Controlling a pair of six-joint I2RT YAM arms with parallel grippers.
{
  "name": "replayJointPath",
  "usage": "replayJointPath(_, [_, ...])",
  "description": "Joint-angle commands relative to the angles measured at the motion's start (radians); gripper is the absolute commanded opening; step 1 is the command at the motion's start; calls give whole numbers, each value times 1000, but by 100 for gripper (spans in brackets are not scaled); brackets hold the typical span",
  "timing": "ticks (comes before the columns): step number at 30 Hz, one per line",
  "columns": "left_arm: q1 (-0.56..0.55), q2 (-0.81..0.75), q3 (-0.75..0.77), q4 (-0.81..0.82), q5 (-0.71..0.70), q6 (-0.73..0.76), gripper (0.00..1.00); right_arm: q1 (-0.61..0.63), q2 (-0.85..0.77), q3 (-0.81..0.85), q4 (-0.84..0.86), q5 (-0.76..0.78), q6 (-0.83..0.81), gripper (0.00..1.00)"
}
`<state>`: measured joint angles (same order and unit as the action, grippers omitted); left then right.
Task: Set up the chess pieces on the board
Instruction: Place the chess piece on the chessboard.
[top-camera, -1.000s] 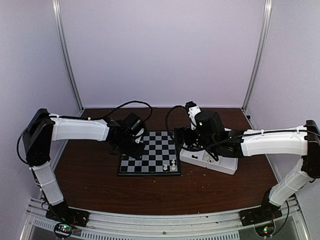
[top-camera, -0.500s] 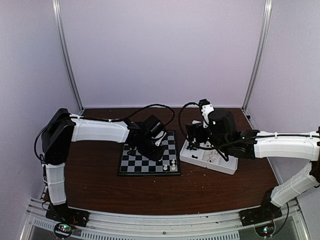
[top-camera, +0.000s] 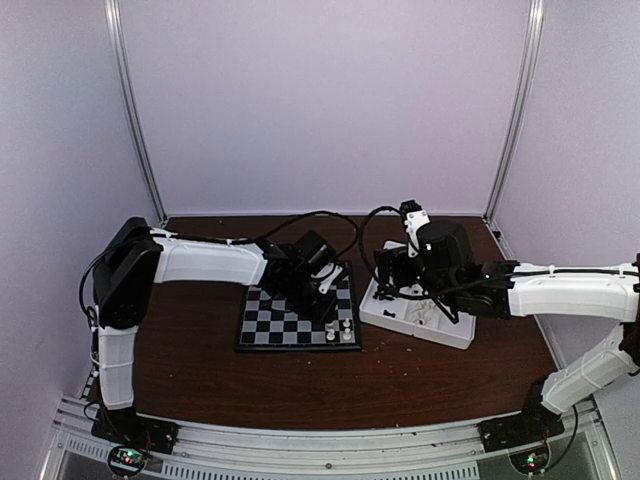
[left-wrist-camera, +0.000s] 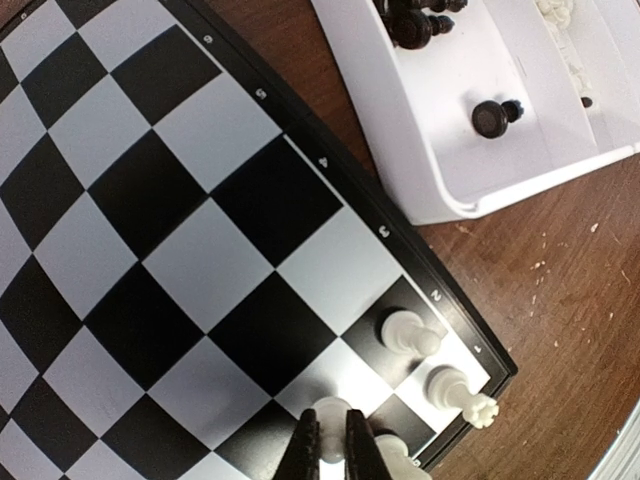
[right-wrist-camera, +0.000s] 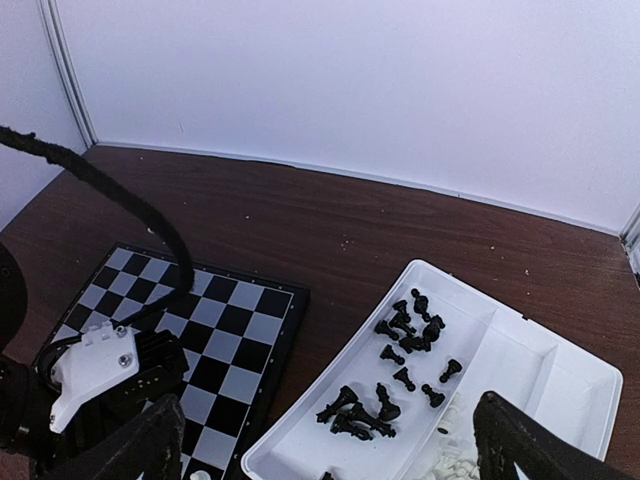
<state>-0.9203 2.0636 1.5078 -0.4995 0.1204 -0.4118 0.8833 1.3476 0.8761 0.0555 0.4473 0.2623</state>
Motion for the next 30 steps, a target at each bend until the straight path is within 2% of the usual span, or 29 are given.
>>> replayJointPath(1, [-5,16,29,27,38,23,3,-8,14,12,1,8,12,100])
replayJointPath(14, [-4,33,36,26,80,17,5,-12,25,11,1,-2,21,100])
replayJointPath(21, [-4,33,35,19,51,13,21,-15,27,10,3,-9,24,100])
replayJointPath(30, [-4,22,60,6,46,17,29,-21,28,12,0,-18,26,100])
